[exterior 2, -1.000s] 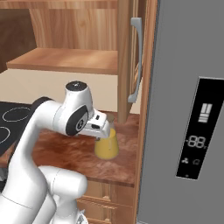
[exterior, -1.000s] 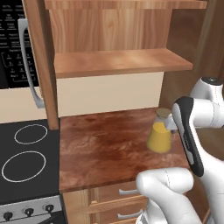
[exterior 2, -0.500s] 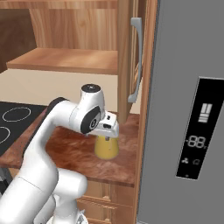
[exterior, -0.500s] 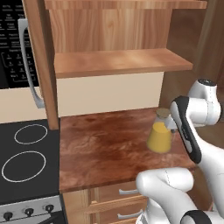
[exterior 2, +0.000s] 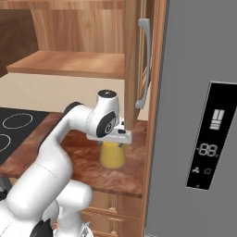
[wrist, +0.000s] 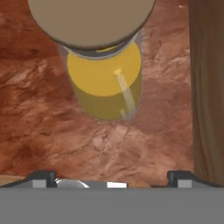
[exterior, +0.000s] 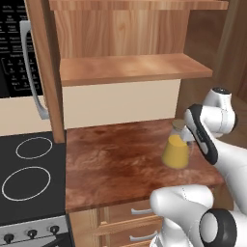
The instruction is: There is a tray on the dining counter. Grab the cup, mug, and pitcher and place them on the tray. The pitcher may be placed next to the tray if it cannot fit the tray.
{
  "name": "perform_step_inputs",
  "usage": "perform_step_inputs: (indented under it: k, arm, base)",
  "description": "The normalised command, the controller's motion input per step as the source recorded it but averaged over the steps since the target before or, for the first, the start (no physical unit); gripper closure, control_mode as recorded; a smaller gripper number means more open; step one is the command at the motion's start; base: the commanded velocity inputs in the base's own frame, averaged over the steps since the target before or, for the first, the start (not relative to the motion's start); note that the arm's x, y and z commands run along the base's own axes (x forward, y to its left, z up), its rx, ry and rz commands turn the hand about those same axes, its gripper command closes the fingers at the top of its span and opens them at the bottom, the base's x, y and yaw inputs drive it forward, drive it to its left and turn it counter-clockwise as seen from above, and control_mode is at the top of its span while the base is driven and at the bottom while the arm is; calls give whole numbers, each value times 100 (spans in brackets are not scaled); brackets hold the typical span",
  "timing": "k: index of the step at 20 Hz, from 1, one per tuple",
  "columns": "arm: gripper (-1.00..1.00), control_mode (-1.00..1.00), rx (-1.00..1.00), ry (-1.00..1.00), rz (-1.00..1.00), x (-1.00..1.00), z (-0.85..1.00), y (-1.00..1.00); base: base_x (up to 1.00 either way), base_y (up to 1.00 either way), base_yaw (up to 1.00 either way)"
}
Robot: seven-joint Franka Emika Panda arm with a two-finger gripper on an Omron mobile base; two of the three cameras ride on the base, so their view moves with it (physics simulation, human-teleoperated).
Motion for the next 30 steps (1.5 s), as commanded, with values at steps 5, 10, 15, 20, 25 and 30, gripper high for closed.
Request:
perform_step_inputs:
  k: [5,10,15,20,25,30]
  arm:
    - [-100,-100,0,1,4,40,-29,-9]
    - [-100,-100,0,1,1,35,-20,0]
    - [-100,-100,0,3,0,35,-16,0]
    - [-100,-100,0,3,3,25,-14,-5]
    - [-100,-100,0,3,3,15,-15,-7]
    - [-100,-100,0,6,1,0,-9,0]
  base:
    - [0,0,0]
    - [0,0,0]
    - [0,0,0]
    - [0,0,0]
    - [0,0,0]
    - [0,0,0]
